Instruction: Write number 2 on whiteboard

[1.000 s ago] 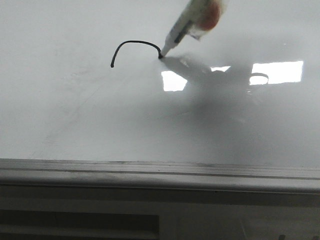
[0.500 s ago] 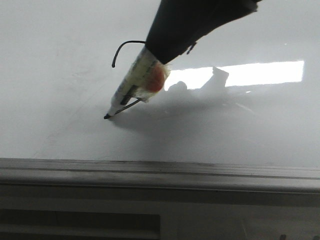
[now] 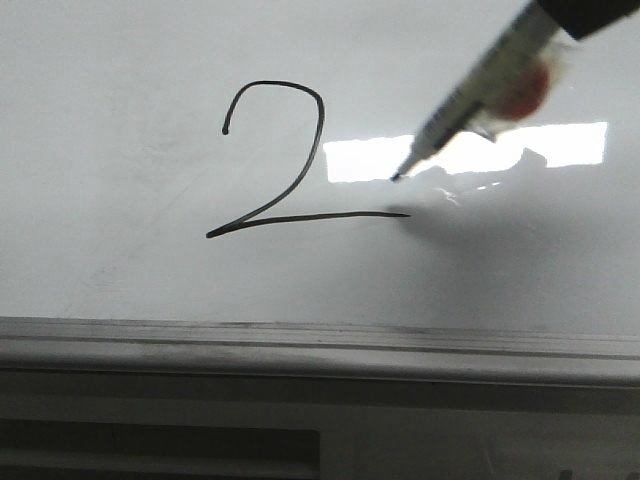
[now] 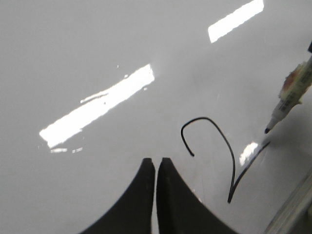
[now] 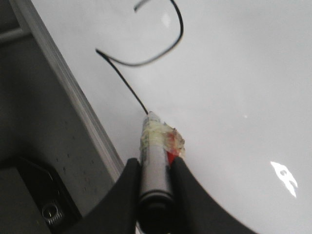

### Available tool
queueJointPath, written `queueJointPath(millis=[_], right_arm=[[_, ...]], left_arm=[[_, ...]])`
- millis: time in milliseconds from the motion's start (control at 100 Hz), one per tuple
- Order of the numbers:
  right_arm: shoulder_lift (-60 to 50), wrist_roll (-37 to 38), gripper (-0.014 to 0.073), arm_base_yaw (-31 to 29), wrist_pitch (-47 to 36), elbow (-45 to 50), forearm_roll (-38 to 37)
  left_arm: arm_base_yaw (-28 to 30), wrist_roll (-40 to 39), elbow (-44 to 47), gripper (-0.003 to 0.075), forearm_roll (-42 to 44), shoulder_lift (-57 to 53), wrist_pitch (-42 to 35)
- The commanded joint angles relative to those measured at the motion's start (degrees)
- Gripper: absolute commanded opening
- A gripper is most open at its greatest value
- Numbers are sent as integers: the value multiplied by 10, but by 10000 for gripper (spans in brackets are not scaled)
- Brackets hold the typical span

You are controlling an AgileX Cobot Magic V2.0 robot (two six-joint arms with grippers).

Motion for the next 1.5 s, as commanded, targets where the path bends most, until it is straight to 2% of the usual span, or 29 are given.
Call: queueJointPath(millis=[0,80,230,270,320,370,420,580,820,990,1060,1190,1320,1370,1420,1460,1490], right_arm=[[-14,-10,-72,12,-86,-16,4],[2,-10,-72,28,-87,-17,2],[44,-32,-72,53,-116,-17,2],[56,-32,-72,59,-134,-17,2],[68,-32,-72,66,-148,-21,2],[79,-32,-72,70,-162,-26,2],[86,-32,-71,73,-178,-29,2],[94,-32,-72,74,-199,-37,2],[94,-32,-72,110,-202,-37,22],[94,-32,-72,111,-196,-37,27],[94,-32,-72,111,-191,-37,29],[94,-32,-72,111,-185,-37,34],[94,-32,-67,111,-187,-37,37],[94,-32,-35,111,-187,-37,37],[94,-32,54,111,-188,-37,36],[94,-32,200,111,-188,-38,29],[94,-32,273,111,-191,-38,20]], left_arm=[[1,-8,-18,-9,21,2,-91],[1,-8,-18,66,57,11,-125],[-5,-22,-18,364,62,65,-126],[-12,-22,-18,410,62,80,-126],[-23,-22,-18,426,78,106,-132],[-35,-22,-18,415,133,130,-138],[-47,-22,-18,392,151,153,-147],[-68,-22,-20,326,145,213,-153],[-53,-21,-44,323,118,271,-146],[-54,-21,-56,312,120,286,-161],[-54,-21,-56,242,121,286,-161],[-54,-21,-56,-15,126,286,-161],[-54,-21,-56,-19,142,286,-166],[-54,-22,-56,-19,142,286,-172],[-54,-22,-56,-19,141,286,-175],[-54,-23,-56,-19,133,286,-175],[-54,-25,-56,-19,118,286,-175]])
